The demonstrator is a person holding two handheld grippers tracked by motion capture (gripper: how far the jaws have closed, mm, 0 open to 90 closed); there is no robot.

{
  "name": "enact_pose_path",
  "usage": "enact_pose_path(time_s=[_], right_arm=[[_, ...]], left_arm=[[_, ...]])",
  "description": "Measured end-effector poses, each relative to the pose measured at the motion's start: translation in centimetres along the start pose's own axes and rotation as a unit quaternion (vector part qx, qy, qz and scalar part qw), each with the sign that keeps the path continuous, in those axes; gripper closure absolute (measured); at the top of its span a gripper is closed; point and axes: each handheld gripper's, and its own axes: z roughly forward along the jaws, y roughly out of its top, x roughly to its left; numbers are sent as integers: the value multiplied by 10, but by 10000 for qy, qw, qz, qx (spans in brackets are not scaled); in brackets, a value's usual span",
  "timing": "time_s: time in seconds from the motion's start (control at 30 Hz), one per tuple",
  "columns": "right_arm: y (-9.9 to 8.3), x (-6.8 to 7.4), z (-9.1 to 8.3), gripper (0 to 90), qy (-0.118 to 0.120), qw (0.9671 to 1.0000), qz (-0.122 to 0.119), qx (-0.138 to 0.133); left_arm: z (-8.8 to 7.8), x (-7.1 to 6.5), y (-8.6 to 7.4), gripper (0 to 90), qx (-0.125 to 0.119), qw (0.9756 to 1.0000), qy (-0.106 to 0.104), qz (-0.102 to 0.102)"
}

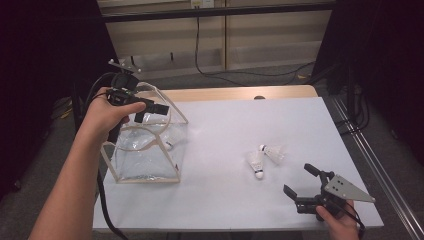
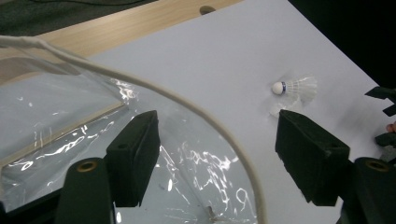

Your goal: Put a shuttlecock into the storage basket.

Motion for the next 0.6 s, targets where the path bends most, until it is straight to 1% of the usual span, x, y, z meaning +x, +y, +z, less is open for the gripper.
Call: enact_pose_path(time_s=[0.1,0.2,0.37,0.57,0.6], right_arm=[[0,0,0,14,7,10000,18,5],[0,0,0,15,7,10000,3,8],[0,0,0,14,8,10000,4,14],[0,0,0,14,4,10000,12,-1],[0,0,0,14,5,10000,-5,5]], left_arm=[[1,-5,1,271,0,10000,-55,49],[3,-10,1,260,-8,9999,-143,81],[4,-16,2,253,19,9996,-211,198],[8,-25,2,246,50,9992,-318,239],[8,-26,3,242,80,9991,-319,283]])
